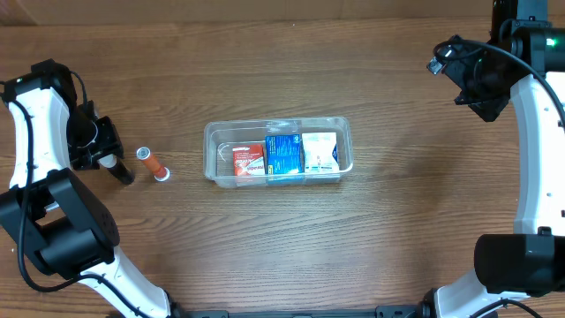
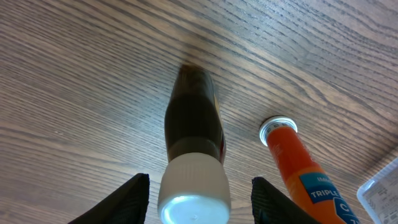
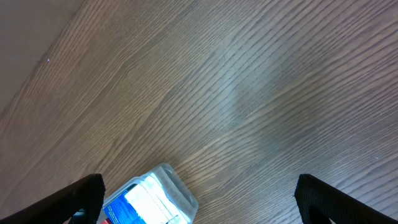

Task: Pack container
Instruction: 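Grasp the black bottle with white cap using the left gripper, then place the black bottle upright in the container's left end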

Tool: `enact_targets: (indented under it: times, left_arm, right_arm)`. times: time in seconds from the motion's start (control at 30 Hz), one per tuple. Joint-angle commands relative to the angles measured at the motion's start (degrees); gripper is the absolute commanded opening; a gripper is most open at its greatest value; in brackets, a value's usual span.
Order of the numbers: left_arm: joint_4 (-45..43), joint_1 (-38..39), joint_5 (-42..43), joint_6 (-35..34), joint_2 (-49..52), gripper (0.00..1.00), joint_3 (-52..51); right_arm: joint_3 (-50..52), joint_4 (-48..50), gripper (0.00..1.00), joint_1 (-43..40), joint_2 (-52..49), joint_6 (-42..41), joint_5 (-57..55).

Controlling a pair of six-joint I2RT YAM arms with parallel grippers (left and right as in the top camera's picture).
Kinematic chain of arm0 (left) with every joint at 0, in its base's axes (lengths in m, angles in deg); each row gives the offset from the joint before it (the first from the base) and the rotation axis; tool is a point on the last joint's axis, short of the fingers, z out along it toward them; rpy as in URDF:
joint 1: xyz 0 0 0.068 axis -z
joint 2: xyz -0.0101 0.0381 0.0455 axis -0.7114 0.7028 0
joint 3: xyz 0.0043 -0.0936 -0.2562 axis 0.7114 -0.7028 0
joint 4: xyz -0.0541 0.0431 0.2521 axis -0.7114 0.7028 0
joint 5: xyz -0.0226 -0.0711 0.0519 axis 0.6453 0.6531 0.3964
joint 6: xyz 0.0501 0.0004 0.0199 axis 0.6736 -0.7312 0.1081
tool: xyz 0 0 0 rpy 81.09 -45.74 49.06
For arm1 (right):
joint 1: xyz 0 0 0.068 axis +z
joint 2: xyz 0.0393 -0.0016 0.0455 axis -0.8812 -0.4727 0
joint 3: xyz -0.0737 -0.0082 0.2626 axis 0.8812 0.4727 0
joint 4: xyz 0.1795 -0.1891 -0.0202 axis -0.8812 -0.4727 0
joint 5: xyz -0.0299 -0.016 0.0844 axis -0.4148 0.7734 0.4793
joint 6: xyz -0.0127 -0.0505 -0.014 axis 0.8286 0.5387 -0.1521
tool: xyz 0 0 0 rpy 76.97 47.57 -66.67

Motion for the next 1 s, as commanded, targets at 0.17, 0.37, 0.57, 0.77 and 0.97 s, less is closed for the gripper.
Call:
enact_targets:
  times: [0.17, 0.37, 0.57, 0.77, 0.97]
  left_arm:
    - [-0.52, -0.24, 1.25, 0.87, 1.05, 0.38, -0.55]
    - [0.85, -0.33, 0.94, 2.36, 0.96, 0.08, -0.61]
    - [10.29, -0.17, 0.33, 1.42, -1.33, 0.04, 14.40]
    - [20.24, 9.20, 2.86, 1.46, -7.63, 0.04, 40.35]
    - [20.13, 25.73, 5.70, 1.46, -9.07, 0.04, 40.28]
  right_arm:
    - [-0.33, 0.22, 1.00, -0.02, 0.26, 0.00, 0.31]
    - [-0.33, 0.22, 1.00, -0.02, 0.28, 0.00, 0.31]
    - [-0.33, 0.22, 1.00, -0.02, 0.28, 0.00, 0.31]
    - [-0.33, 0.22, 1.00, -0.02, 0.28, 0.00, 0.31]
    - [-0.33, 0.22, 1.00, -0.02, 0.28, 0.00, 0.31]
